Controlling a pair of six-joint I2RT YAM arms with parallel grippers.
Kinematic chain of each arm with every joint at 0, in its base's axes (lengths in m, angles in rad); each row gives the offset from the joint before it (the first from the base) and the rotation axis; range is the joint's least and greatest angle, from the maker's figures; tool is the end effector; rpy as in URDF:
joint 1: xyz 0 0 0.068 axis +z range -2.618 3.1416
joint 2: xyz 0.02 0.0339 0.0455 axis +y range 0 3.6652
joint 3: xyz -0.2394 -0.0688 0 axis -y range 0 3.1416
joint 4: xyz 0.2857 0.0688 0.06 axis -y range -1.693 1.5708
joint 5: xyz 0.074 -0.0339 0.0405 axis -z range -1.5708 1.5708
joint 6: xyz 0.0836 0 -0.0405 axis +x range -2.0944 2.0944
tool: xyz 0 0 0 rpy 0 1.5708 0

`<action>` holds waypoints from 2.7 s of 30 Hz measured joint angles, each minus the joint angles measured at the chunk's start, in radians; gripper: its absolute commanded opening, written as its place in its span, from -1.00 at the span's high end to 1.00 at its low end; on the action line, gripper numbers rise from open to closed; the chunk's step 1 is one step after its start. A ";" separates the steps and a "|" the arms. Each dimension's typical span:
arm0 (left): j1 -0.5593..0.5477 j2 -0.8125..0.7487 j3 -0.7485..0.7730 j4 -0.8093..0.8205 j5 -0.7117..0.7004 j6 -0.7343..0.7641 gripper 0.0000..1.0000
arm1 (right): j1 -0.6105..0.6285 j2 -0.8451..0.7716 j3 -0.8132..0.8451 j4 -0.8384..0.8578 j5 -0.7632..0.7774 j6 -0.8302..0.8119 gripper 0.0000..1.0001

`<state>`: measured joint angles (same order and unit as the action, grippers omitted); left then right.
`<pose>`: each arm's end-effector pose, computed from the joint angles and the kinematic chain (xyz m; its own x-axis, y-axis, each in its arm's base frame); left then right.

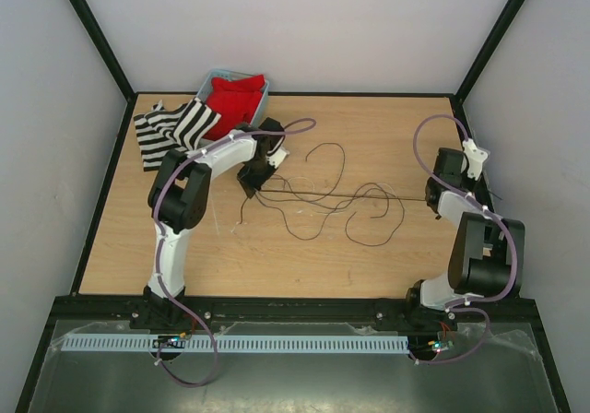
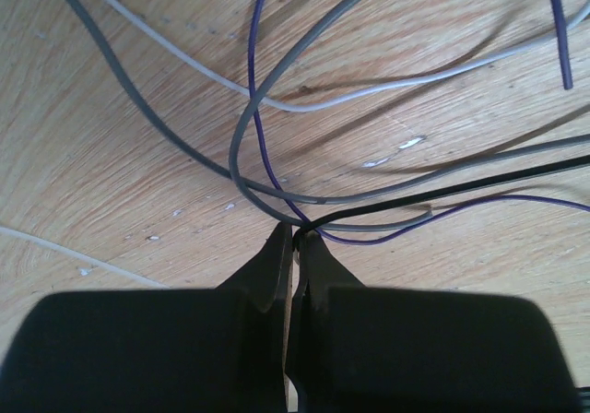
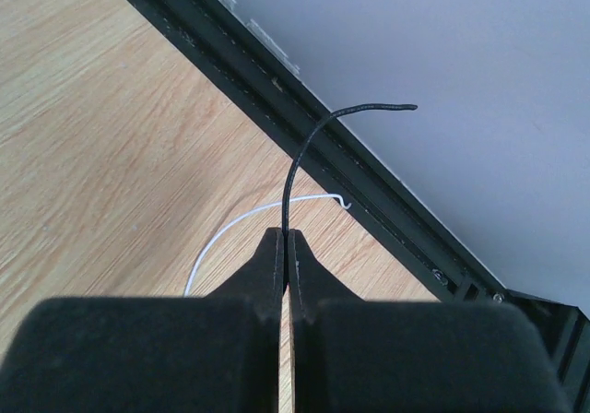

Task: Zip-tie the wires
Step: Straighten the cable at the center of the board, then pick up the ribbon at the center of the board.

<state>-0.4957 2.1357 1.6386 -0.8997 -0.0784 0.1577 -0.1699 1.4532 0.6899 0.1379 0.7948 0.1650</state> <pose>0.4035 -0.2107 0.0772 -0.7830 0.6014 -0.1589 0.5926 0.7989 0.1034 0.3322 -0.1175 0.1195 -0.4560 0.1950 -0.8683 0.7742 0.5682 -0.2790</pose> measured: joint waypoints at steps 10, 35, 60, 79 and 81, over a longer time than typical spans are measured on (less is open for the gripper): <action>-0.008 0.005 0.021 0.000 -0.010 0.000 1.00 | -0.033 0.041 0.000 0.023 -0.060 -0.005 1.00; -0.021 0.005 0.029 -0.035 -0.107 0.018 0.93 | -0.049 -0.012 -0.014 -0.013 -0.383 0.056 -0.05; 0.025 -0.166 0.030 -0.045 -0.097 -0.002 -0.78 | -0.051 -0.298 -0.035 -0.004 -0.727 0.087 -0.99; 0.311 -0.336 -0.288 0.260 -0.080 -0.502 -0.15 | -0.051 -0.356 -0.105 0.051 -1.016 0.095 -0.99; 0.319 -0.328 -0.289 0.287 -0.080 -0.525 -0.05 | -0.051 -0.359 -0.105 0.052 -1.019 0.093 -0.99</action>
<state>-0.1764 1.8072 1.3495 -0.6128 -0.1581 -0.3672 -0.2214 1.0939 0.5854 0.1898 -0.2245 0.2584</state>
